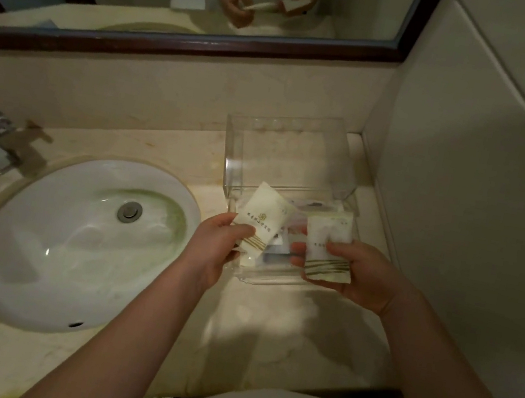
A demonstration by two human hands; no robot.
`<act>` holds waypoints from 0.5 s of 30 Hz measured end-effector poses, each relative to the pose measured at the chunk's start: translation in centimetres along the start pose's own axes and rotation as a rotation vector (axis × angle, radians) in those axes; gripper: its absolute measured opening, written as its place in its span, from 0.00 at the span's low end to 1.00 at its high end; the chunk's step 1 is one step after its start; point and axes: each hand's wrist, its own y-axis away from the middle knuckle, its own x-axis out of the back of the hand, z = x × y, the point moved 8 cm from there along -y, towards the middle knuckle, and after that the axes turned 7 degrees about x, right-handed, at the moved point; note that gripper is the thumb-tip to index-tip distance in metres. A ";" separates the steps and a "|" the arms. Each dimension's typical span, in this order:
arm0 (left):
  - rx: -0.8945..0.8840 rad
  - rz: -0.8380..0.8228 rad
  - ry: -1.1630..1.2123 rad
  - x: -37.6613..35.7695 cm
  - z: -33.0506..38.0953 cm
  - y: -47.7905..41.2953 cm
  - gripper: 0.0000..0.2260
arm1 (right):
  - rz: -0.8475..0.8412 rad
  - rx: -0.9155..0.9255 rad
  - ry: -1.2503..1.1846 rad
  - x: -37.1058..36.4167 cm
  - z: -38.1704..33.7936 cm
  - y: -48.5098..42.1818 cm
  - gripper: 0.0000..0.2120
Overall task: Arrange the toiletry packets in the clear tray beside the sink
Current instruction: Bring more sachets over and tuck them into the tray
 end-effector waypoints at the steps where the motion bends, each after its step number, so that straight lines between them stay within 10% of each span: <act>1: 0.010 0.002 -0.009 -0.2 -0.1 -0.1 0.09 | 0.019 0.006 0.029 0.3 -0.2 0.0 0.15; 15: 0.167 0.014 0.188 -2.4 -2.9 -1.1 0.11 | 0.383 0.118 0.843 4.9 -2.8 -0.8 0.12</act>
